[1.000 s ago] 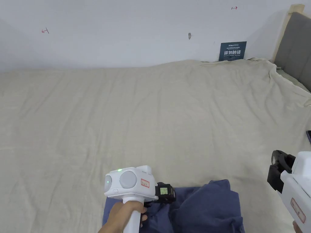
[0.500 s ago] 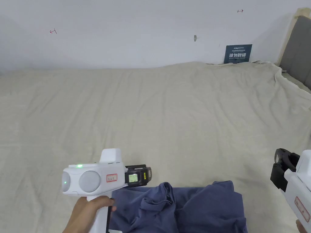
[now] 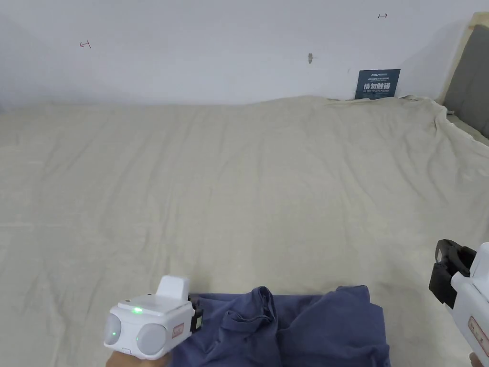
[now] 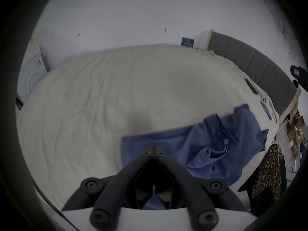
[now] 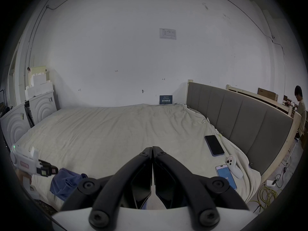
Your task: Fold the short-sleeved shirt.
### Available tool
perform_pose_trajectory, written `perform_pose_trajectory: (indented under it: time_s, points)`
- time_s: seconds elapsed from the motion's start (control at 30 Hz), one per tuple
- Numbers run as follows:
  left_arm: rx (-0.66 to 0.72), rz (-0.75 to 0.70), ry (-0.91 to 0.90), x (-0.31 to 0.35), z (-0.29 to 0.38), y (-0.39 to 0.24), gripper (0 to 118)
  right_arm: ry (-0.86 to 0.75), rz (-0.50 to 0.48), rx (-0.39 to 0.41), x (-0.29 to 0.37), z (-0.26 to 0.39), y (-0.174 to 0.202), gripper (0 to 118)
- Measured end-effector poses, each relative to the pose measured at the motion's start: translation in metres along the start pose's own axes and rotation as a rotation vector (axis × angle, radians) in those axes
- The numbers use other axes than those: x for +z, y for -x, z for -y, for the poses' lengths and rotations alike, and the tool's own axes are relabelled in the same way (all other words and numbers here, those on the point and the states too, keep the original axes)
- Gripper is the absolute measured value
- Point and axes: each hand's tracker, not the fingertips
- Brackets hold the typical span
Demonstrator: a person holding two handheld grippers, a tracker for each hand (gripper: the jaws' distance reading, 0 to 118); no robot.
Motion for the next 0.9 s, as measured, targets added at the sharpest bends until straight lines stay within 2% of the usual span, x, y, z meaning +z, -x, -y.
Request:
perform_pose_trajectory:
  time_s: [0.33, 0.73, 0.9]
  points:
    - [-0.049, 0.047, 0.062, -0.03, 0.014, -0.045, 0, 0.021, 0.033, -0.004, 0.003, 0.007, -0.015, 0]
    - [-0.104, 0.209, 0.048, -0.036, 0.021, -0.13, 0, 0.023, 0.053, -0.014, 0.007, 0.008, -0.025, 0]
    - [-0.12, 0.208, 0.059, -0.038, 0.019, -0.132, 0, 0.02, 0.06, -0.017, 0.01, 0.008, -0.029, 0]
